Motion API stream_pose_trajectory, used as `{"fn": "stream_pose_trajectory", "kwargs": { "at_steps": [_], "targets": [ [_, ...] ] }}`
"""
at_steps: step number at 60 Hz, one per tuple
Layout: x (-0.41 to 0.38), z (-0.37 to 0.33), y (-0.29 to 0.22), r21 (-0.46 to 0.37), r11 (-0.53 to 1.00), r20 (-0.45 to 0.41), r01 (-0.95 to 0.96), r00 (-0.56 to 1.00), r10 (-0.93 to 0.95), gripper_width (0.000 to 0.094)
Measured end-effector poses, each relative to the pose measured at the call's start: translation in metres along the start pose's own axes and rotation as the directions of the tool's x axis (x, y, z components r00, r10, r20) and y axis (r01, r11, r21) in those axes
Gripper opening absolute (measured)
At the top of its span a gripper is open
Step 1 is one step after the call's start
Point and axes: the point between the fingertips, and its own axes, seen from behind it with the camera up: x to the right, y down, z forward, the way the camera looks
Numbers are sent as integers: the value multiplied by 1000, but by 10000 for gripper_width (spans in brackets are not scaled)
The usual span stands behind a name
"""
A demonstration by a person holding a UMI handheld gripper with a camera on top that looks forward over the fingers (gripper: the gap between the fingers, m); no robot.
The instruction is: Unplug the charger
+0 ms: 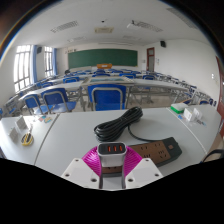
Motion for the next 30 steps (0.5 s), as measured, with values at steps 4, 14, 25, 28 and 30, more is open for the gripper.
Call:
{"fn": "stream_pose_trajectory", "kwargs": {
  "at_steps": [4,14,25,28,30],
  "targets": [
    [1,1,-1,-18,1000,-10,-12,1000,12,227],
    [5,-111,-209,408,913,44,2,999,-22,212],
    [129,-124,-279,475,877,0,-67,997,76,213],
    [167,-92,-258,387,920,-36,-65,996,86,212],
    [189,-67,-228,308,949,-55,-75,994,96,213]
  ]
}}
